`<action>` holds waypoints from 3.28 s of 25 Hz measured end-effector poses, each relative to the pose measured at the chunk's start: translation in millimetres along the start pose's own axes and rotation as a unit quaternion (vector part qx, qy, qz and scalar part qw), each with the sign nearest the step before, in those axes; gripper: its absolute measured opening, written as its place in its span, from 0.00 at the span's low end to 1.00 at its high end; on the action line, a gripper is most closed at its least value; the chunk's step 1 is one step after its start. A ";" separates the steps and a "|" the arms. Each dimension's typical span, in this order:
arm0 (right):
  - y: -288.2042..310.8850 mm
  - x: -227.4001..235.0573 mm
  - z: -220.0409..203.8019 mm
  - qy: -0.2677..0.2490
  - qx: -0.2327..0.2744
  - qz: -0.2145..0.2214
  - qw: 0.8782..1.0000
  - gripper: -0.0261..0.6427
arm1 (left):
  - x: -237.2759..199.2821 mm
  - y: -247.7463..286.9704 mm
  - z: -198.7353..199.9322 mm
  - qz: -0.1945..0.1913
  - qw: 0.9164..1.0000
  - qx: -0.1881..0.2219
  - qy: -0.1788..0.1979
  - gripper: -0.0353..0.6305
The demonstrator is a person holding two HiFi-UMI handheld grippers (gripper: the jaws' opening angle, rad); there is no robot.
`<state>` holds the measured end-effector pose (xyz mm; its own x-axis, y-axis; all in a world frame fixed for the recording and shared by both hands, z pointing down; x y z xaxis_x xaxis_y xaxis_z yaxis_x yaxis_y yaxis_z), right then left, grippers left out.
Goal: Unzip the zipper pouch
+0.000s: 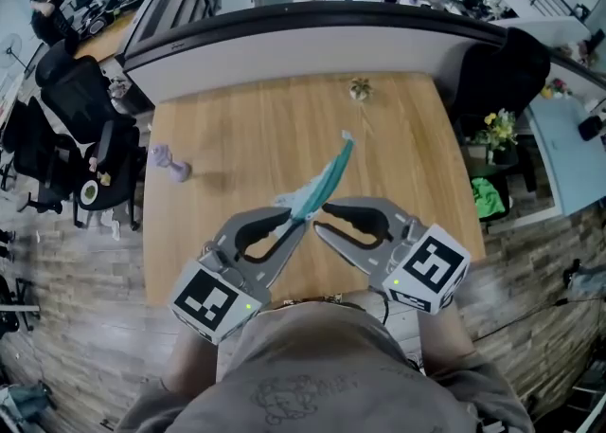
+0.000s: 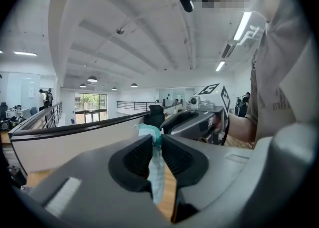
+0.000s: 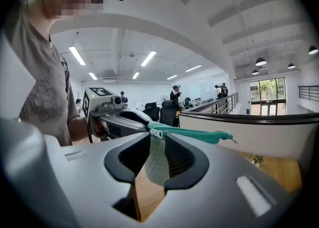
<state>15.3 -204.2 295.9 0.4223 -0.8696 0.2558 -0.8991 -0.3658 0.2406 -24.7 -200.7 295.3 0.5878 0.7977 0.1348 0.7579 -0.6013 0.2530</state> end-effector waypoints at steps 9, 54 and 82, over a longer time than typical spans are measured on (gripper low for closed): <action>-0.2 -4.7 -7.7 0.051 0.014 0.031 0.998 0.13 | 3.6 -0.4 -12.7 -0.012 1.000 -0.003 -0.002 0.13; -52.9 48.4 -45.7 0.100 0.013 -0.152 0.983 0.06 | 8.3 -62.6 -46.5 -0.002 0.999 -0.035 -0.041 0.13; -37.5 13.7 48.0 -0.003 0.129 -0.172 0.977 0.07 | -70.3 -85.4 12.2 0.187 0.981 0.036 0.031 0.13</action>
<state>49.3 -218.3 245.5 0.7039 -0.6827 0.1960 -0.7043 -0.7066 0.0679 -127.2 -206.0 252.5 0.8119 0.5205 0.2645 0.5116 -0.8525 0.1071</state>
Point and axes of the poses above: the fingertips, and each gripper's own axes: y forward along the fingers, x to its right, z out of its top, the point moved 1 cm from there along -y, backward along the fingers, and after that the axes turned 10 degrees about y, right-handed, at the moved point
